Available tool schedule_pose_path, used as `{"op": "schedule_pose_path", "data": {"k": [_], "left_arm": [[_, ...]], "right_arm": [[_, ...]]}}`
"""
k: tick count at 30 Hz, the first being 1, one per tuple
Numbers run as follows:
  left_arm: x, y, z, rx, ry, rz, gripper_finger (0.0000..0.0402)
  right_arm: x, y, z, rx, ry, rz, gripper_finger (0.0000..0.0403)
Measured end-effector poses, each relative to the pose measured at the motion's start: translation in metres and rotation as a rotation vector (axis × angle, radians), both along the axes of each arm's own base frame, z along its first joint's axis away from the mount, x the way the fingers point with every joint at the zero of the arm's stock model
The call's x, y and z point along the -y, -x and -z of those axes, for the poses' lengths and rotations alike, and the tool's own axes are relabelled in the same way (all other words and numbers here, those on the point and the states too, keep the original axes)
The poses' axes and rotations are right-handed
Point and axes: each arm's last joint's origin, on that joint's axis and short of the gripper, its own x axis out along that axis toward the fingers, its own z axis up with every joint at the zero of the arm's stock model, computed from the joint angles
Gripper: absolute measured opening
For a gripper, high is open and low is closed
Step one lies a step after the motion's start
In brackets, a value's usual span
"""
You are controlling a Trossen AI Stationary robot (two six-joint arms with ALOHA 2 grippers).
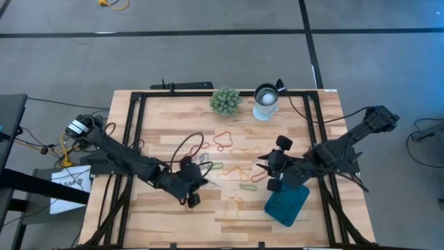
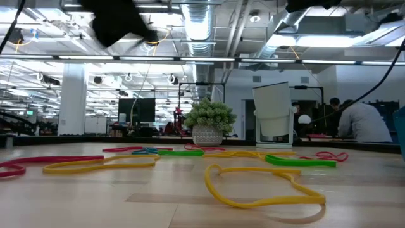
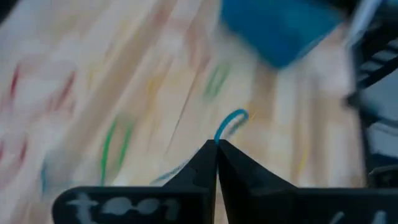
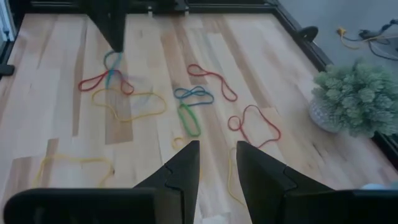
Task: Pick and place items into bin
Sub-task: Put the blue rubber band into the blue bin
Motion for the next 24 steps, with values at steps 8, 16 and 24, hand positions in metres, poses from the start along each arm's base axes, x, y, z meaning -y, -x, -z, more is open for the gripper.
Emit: {"op": "schedule_pose_path", "data": {"k": [8,16,24], "left_arm": [[-0.024,-0.045,-0.05,0.342,-0.079,0.201,0.0],[-0.039,-0.121,-0.024,0.428,-0.024,0.366,0.0],[-0.022,-0.2,0.01,0.424,0.005,0.544,0.0]], "right_arm": [[0.004,0.03,-0.016,0.019,-0.049,-0.02,0.0102],[0.018,0.057,-0.023,0.036,0.015,0.088,0.0102],[0.024,0.057,-0.022,0.027,0.032,0.128,0.0102]]}}
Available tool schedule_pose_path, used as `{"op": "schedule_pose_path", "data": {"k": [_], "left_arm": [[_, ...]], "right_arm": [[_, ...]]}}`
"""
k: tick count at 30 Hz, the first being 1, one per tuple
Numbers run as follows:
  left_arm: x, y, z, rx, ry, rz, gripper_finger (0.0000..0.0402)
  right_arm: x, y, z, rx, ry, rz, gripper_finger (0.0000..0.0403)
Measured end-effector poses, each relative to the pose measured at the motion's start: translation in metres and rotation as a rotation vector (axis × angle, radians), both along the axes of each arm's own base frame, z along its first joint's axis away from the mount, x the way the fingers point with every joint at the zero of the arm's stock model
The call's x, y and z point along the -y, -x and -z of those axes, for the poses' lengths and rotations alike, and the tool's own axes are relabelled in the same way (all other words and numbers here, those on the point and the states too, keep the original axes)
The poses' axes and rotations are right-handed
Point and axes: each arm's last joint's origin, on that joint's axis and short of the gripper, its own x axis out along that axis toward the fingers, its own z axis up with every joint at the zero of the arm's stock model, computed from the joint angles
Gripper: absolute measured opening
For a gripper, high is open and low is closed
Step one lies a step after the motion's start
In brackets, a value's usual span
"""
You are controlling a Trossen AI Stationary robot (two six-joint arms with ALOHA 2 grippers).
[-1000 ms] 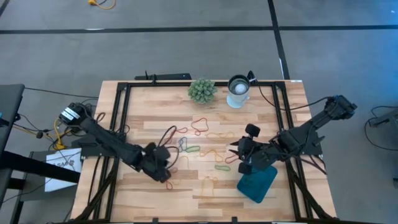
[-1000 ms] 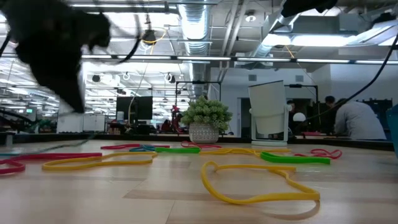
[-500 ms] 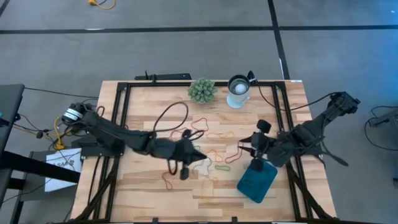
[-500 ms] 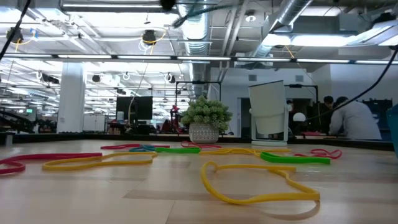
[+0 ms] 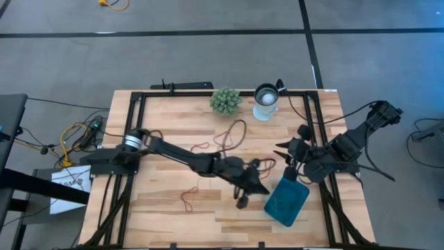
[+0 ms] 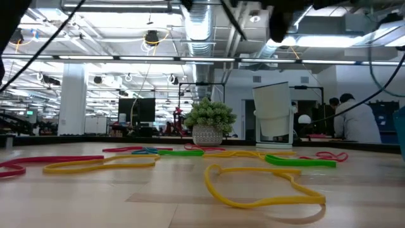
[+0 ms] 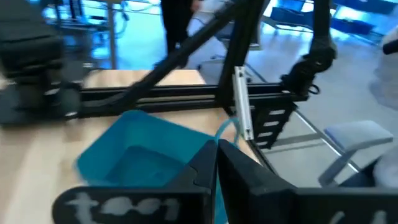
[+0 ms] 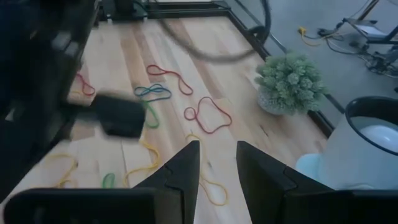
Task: Pick and place items into bin
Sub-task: Put the blue rubber band into the blue bin
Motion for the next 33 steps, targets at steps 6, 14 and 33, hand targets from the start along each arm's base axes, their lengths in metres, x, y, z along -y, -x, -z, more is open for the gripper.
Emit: {"op": "schedule_pose_path", "data": {"k": [6,14,33], "left_arm": [[0.01,-0.035,0.029,-0.056,0.06,0.099,0.0],[0.009,-0.052,0.067,-0.213,0.062,0.072,0.0],[0.003,-0.061,-0.038,-0.088,-0.166,0.065,0.0]], "right_arm": [[0.0,0.0,0.0,0.003,-0.003,-0.001,0.0102],[0.0,0.0,0.0,0.005,-0.008,0.003,0.0102],[0.001,0.001,0.001,-0.016,0.008,0.007,0.0102]]}}
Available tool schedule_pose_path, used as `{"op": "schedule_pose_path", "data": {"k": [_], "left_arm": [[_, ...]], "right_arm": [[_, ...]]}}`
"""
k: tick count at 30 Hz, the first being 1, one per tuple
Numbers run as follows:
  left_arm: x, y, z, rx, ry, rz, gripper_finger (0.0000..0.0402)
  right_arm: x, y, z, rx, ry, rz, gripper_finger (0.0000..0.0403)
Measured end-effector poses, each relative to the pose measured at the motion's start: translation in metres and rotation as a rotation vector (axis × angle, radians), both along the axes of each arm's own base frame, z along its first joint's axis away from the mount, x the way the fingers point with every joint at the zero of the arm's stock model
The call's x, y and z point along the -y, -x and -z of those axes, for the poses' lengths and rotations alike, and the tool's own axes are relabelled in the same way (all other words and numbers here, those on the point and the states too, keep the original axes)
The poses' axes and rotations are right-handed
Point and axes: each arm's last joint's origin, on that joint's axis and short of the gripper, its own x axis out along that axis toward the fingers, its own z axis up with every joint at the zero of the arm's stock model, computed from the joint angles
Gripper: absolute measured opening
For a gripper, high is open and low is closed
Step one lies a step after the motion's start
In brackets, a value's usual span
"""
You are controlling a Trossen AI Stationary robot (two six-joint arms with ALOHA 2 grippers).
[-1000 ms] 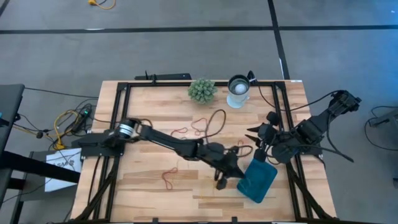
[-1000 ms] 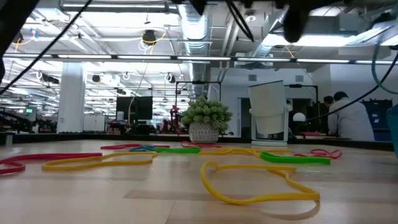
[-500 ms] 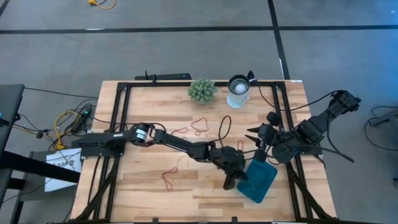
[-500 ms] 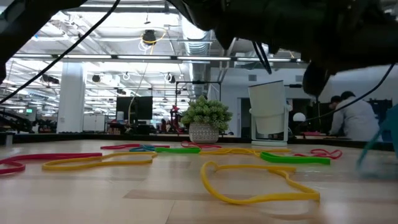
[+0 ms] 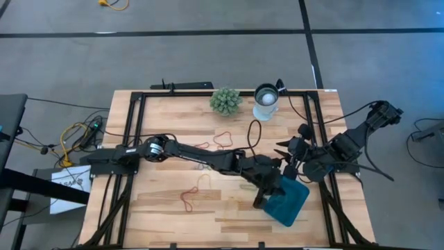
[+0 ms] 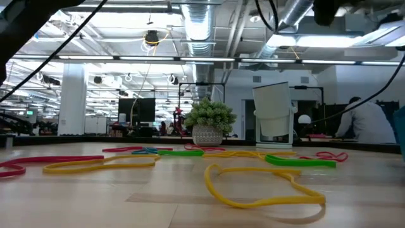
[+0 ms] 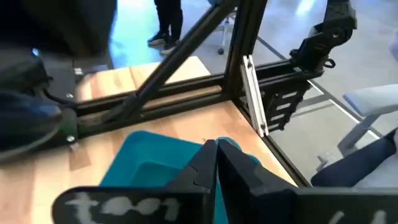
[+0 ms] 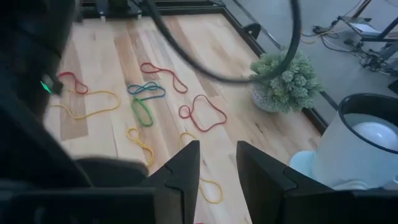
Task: Pick and place items into bin
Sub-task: Put the blue rubber band into the blue bin
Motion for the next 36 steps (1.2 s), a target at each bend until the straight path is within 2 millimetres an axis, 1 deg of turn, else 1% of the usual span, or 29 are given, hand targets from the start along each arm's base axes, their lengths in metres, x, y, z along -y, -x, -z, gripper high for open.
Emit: {"op": "schedule_pose_path", "data": {"k": [3,6,9,13,17,20,23,27,30,33,36], "left_arm": [[0.0,0.002,-0.002,-0.017,-0.018,-0.027,0.0],[0.001,0.002,-0.002,-0.03,0.004,-0.036,0.0],[0.009,0.002,-0.004,-0.005,0.012,-0.031,0.0],[0.017,0.002,-0.012,0.072,0.034,-0.017,0.0],[0.017,0.001,-0.006,0.051,0.028,-0.019,0.0],[0.015,0.0,0.005,0.019,0.007,-0.052,0.0],[0.014,0.0,0.023,-0.018,-0.02,-0.094,0.0],[0.012,0.001,0.04,-0.053,-0.011,-0.111,0.0],[0.011,0.004,0.055,-0.117,-0.006,-0.137,0.0],[0.011,0.006,0.062,-0.14,-0.01,-0.14,0.0],[0.01,0.009,0.073,-0.194,-0.022,-0.142,0.0]], "right_arm": [[0.0,0.0,0.0,-0.005,-0.001,-0.003,0.0102],[0.0,0.0,0.0,-0.009,0.002,-0.004,0.0102],[0.0,0.0,0.001,-0.008,-0.001,-0.001,0.0102],[0.0,0.0,0.001,-0.007,-0.003,-0.002,0.0102],[0.0,0.0,0.001,-0.009,-0.004,-0.003,0.0102],[0.0,0.0,0.001,-0.009,-0.005,-0.001,0.0102],[0.0,0.0,0.001,-0.004,-0.015,0.006,0.0102],[0.0,0.0,0.001,-0.002,-0.018,0.007,0.0102],[0.0,0.0,0.001,-0.002,-0.018,0.007,0.0102],[0.0,0.0,0.001,-0.002,-0.018,0.008,0.0102],[0.0,0.0,0.001,-0.002,-0.017,0.008,0.0102]]}}
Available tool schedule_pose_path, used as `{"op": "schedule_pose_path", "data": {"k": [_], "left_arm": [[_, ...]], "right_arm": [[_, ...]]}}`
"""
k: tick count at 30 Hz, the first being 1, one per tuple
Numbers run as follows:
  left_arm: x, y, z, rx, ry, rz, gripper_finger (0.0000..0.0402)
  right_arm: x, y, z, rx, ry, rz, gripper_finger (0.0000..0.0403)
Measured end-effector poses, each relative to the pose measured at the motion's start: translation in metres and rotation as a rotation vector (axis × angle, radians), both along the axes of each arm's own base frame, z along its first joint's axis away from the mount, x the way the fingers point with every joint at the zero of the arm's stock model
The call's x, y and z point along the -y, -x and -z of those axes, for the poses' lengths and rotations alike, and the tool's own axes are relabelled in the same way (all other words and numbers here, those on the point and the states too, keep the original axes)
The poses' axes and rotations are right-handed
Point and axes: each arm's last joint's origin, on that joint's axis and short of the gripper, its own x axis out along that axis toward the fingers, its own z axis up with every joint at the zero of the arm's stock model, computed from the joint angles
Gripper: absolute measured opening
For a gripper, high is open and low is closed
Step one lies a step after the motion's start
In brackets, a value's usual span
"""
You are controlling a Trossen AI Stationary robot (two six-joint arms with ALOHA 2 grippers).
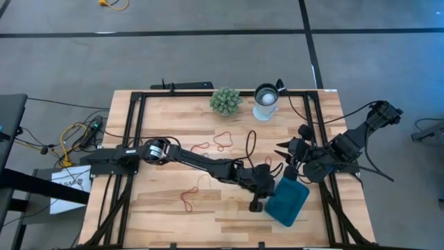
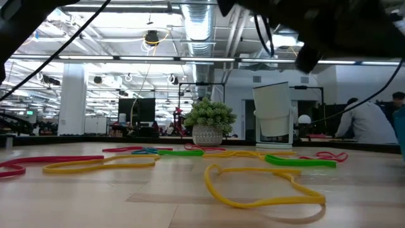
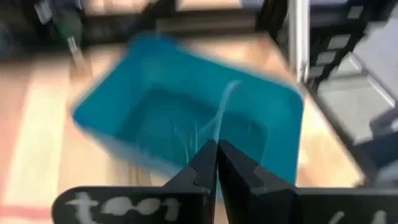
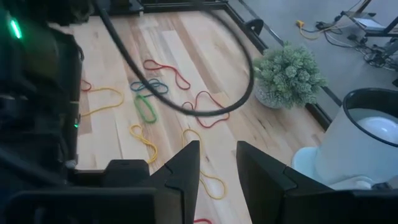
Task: Pick and place items into bin
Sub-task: Put the blue rubber band into the blue bin
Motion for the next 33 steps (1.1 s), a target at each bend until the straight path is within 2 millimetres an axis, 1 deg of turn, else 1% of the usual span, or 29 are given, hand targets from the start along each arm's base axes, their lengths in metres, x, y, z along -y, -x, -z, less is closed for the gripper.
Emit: {"op": "schedule_pose_path", "data": {"k": [3,7,13,17,21,24,26,29,31,33], "left_arm": [[-0.001,0.003,0.006,-0.059,-0.015,0.001,0.0],[-0.003,0.005,0.009,-0.102,-0.031,-0.004,0.0013],[-0.002,0.004,0.007,-0.066,-0.032,0.01,0.0052],[0.004,0.001,0.0,0.006,-0.009,0.015,0.0081],[0.007,0.001,0.0,0.015,-0.005,0.019,0.0097],[0.002,0.012,-0.005,-0.095,-0.057,0.011,0.0097],[-0.007,0.024,-0.012,-0.205,-0.116,-0.012,0.0095],[-0.024,0.042,-0.025,-0.356,-0.152,-0.048,0.0091],[-0.035,0.055,-0.039,-0.425,-0.183,-0.082,0.0089],[-0.048,0.069,-0.063,-0.445,-0.22,-0.144,0.0089]], "right_arm": [[0.0,0.0,0.0,0.0,0.0,0.0,0.0102],[0.0,0.0,0.0,0.001,0.001,0.001,0.0102],[0.0,0.0,0.0,0.001,0.001,0.001,0.0102],[0.0,0.0,0.0,0.001,0.001,0.001,0.0102],[0.0,0.0,0.0,0.001,-0.001,0.001,0.0102],[-0.001,0.0,0.001,0.0,-0.046,0.007,0.0102],[-0.002,0.0,0.002,-0.01,-0.084,0.005,0.0102],[-0.007,-0.005,0.007,-0.045,-0.088,-0.011,0.0102],[-0.013,-0.01,0.012,-0.066,-0.074,-0.017,0.0102],[-0.02,-0.019,0.02,-0.091,-0.072,-0.025,0.0102]]}}
